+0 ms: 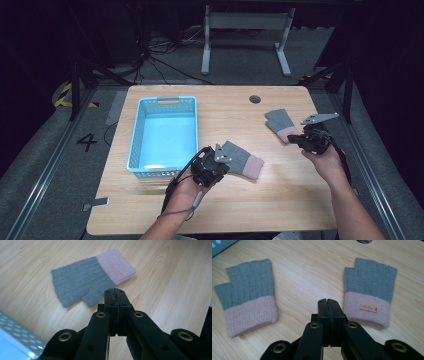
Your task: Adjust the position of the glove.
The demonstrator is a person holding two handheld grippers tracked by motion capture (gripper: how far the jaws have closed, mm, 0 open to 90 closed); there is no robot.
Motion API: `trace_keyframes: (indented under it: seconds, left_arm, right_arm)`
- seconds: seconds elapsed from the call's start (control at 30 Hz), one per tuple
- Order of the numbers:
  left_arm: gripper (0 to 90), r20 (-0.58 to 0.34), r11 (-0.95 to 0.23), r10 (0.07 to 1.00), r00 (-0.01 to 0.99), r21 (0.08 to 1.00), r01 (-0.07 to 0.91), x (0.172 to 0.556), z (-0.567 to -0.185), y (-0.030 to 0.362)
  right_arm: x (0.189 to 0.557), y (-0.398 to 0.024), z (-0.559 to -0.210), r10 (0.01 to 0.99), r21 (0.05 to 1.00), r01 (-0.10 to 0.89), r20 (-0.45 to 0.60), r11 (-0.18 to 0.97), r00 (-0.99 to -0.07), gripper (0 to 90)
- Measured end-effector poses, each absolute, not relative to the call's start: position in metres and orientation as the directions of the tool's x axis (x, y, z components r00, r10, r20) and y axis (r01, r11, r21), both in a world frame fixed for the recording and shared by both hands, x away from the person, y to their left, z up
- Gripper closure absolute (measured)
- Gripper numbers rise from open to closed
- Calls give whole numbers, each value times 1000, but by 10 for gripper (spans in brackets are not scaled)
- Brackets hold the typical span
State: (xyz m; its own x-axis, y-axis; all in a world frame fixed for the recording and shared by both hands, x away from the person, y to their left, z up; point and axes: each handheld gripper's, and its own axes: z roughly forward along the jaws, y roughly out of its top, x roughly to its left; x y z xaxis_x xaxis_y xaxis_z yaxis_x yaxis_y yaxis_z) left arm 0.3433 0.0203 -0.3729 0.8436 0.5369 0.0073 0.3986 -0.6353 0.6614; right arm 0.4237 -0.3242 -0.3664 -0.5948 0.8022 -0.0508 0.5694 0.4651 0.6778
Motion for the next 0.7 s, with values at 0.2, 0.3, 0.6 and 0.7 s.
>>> trace_keyframes:
  seconds: [0.2,0.3,0.6,0.7]
  left_arm:
    - [900,31,-653,545,838,643,401,347,-372,22]
    - [899,43,-651,542,839,652,387,346,-370,22]
    - [899,58,-660,545,836,645,386,346,-368,17]
    - [899,51,-661,535,843,646,381,346,-368,17]
  right_arm:
    - [416,-312,-362,766,682,541,-44,492,-641,898]
    - [411,-300,-362,738,677,523,-44,518,-673,898]
    - [396,-259,-369,632,650,470,-20,597,-775,898]
    - [391,-246,-373,595,633,451,-20,629,-803,898]
